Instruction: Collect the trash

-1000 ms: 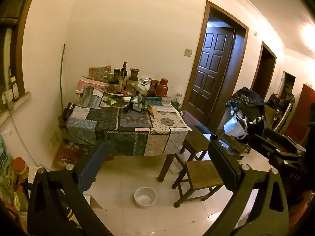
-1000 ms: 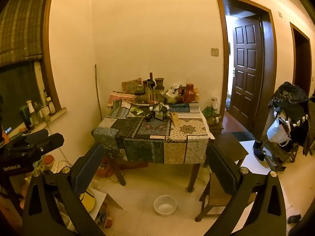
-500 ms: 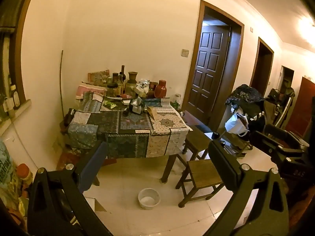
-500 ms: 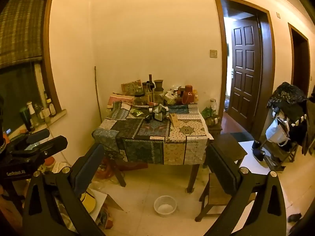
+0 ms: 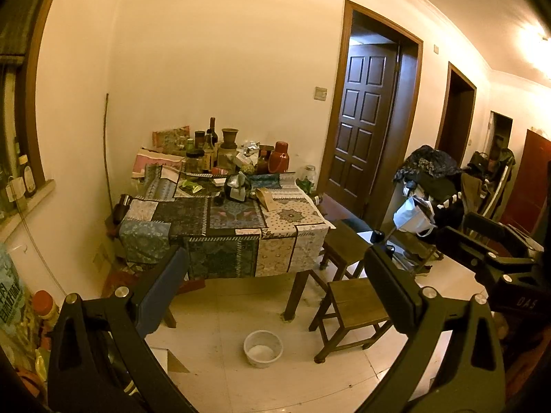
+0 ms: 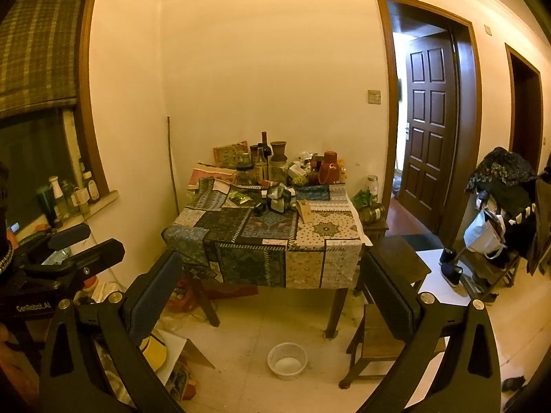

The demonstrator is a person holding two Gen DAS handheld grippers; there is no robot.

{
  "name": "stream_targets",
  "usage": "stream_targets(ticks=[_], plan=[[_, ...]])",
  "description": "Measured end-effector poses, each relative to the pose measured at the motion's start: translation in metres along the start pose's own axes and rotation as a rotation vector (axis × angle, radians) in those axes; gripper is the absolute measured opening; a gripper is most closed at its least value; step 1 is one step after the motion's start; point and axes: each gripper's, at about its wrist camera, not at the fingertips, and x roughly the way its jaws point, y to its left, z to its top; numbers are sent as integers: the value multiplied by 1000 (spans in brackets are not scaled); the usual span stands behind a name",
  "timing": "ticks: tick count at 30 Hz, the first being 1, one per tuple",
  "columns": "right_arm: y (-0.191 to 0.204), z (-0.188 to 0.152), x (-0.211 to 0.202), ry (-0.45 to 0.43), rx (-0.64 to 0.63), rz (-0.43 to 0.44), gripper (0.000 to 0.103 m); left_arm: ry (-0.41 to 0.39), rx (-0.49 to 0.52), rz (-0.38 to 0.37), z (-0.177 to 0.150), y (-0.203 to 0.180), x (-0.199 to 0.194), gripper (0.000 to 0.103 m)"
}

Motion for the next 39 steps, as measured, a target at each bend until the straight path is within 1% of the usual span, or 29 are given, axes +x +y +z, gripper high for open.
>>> stream_targets(ticks=[2, 3, 8, 15, 17, 24, 25, 31, 32, 33, 39], plan=[[0, 0, 0, 6, 2, 3, 103, -2, -9, 3, -7, -11, -2, 102], [-2, -4, 5, 7, 8, 0, 103, -3, -13, 2, -7, -10, -2, 102], [6, 3, 2, 11, 0, 7, 103, -7, -16, 8, -4, -6, 0, 102], [3, 5, 1, 12, -2, 16, 103, -5, -6, 12, 3, -6, -2, 102], [5, 6, 0, 9, -5, 19, 103, -14, 0, 15, -4, -9, -5, 103], [9, 12, 2, 14, -19, 25, 103, -17, 1, 20, -6, -10, -5, 102], [0, 4, 4, 13, -17, 29, 103, -15, -1, 20, -5, -8, -4, 102], [0, 3, 6, 10, -23, 33, 103, -13, -13, 24, 0, -1, 0, 102], [0, 3, 6, 9, -23, 33, 103, -14, -12, 24, -5, -16, -4, 102], [1, 3, 6, 8, -22, 33, 103, -17, -17, 23, -6, -20, -4, 102], [-2, 2, 10, 4, -30, 39, 103, -20, -15, 36, -2, -26, -3, 102]])
